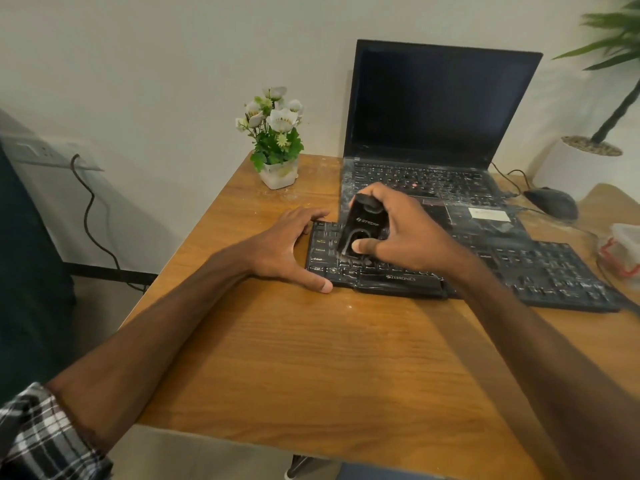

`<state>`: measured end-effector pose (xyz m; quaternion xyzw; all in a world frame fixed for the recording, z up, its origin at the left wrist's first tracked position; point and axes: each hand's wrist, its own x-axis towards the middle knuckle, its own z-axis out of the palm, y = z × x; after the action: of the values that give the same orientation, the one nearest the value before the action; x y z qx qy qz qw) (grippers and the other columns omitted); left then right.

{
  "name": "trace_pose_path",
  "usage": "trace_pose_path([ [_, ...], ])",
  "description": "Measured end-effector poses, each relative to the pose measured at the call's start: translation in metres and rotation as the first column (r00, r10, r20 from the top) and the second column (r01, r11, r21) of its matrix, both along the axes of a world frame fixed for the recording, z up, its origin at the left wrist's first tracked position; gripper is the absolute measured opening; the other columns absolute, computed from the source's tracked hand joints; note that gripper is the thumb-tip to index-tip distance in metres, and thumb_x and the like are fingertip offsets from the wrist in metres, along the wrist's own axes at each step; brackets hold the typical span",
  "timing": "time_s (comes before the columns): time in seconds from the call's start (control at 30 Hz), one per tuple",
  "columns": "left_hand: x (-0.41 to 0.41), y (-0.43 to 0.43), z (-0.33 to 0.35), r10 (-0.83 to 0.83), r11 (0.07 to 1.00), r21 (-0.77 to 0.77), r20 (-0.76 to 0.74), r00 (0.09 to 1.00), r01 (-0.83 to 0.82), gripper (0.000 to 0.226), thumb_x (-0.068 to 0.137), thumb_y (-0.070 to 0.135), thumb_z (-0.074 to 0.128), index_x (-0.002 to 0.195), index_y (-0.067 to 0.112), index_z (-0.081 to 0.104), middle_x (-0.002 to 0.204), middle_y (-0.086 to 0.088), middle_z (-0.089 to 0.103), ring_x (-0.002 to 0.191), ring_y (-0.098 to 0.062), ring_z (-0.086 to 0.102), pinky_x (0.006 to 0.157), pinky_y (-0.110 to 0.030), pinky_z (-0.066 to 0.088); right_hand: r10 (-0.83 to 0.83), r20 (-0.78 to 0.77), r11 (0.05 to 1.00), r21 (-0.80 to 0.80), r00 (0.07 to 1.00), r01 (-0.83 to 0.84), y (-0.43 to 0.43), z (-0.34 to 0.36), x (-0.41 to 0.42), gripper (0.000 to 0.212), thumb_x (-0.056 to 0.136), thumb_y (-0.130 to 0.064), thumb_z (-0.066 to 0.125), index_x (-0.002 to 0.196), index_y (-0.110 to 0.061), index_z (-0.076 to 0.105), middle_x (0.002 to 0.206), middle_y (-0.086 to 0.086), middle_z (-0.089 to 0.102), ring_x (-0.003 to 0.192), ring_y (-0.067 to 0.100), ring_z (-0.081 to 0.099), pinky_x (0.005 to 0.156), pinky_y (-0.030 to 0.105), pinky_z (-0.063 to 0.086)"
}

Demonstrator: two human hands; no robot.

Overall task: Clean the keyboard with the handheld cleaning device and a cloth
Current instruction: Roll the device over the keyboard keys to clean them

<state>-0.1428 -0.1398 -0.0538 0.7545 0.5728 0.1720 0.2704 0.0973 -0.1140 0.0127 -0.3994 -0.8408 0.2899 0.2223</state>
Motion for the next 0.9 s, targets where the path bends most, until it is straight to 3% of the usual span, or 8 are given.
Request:
trace_pose_path([
  [0.2, -0.001, 0.002, -0.002, 0.003, 1.000, 0.014, -0.014, 1.000, -0.003, 0.143, 0.045, 0.080, 0.083, 0.163, 0.034, 0.016, 0.154, 0.016, 0.025, 0.139, -0.008, 0.029, 0.117, -0.036, 0.033, -0.020, -0.043, 0.998, 0.052, 0.999, 0.022, -0.004, -0.009, -0.015, 0.060, 0.076, -0.011, 0.084, 0.124, -0.020, 0.049, 0.105, -0.010, 0.058, 0.095, 0.007, 0.061, 0.071, 0.021, 0.056],
  [0.33, 0.001, 0.002, -0.002, -0.001, 1.000, 0.023, -0.014, 1.000, 0.002, 0.141, 0.047, 0.079, 0.082, 0.163, 0.032, 0.017, 0.149, 0.020, 0.027, 0.136, -0.005, 0.028, 0.116, -0.033, 0.031, -0.036, -0.070, 0.996, 0.076, 0.997, 0.041, -0.008, -0.015, -0.023, 0.061, 0.076, -0.012, 0.084, 0.125, -0.021, 0.048, 0.108, -0.007, 0.061, 0.098, 0.010, 0.062, 0.077, 0.024, 0.057],
  [0.57, -0.001, 0.004, -0.003, -0.009, 1.000, 0.013, -0.021, 1.000, 0.009, 0.141, 0.047, 0.080, 0.083, 0.163, 0.035, 0.017, 0.156, 0.015, 0.026, 0.140, -0.007, 0.028, 0.117, -0.035, 0.032, -0.169, -0.322, 0.983, -0.123, 0.932, 0.135, -0.003, -0.004, 0.003, 0.056, 0.078, -0.010, 0.082, 0.124, -0.021, 0.053, 0.109, -0.012, 0.063, 0.096, -0.002, 0.063, 0.066, 0.009, 0.052],
  [0.77, -0.001, 0.002, -0.002, -0.011, 1.000, 0.007, -0.012, 1.000, 0.011, 0.139, 0.048, 0.078, 0.084, 0.163, 0.035, 0.018, 0.148, 0.020, 0.027, 0.136, -0.006, 0.031, 0.118, -0.036, 0.034, -0.125, -0.095, 0.992, -0.031, 0.988, 0.122, 0.010, 0.021, 0.043, 0.060, 0.075, -0.008, 0.084, 0.125, -0.020, 0.053, 0.107, -0.010, 0.062, 0.096, 0.003, 0.063, 0.070, 0.014, 0.051],
  [0.9, -0.002, 0.001, -0.002, -0.005, 1.000, -0.003, -0.012, 1.000, 0.005, 0.138, 0.049, 0.078, 0.085, 0.163, 0.036, 0.018, 0.146, 0.020, 0.029, 0.134, -0.006, 0.032, 0.118, -0.038, 0.036, -0.076, 0.079, 0.997, -0.026, 0.994, 0.078, 0.013, 0.013, 0.040, 0.059, 0.074, -0.010, 0.086, 0.122, -0.021, 0.054, 0.109, -0.004, 0.065, 0.099, 0.013, 0.066, 0.081, 0.033, 0.059],
])
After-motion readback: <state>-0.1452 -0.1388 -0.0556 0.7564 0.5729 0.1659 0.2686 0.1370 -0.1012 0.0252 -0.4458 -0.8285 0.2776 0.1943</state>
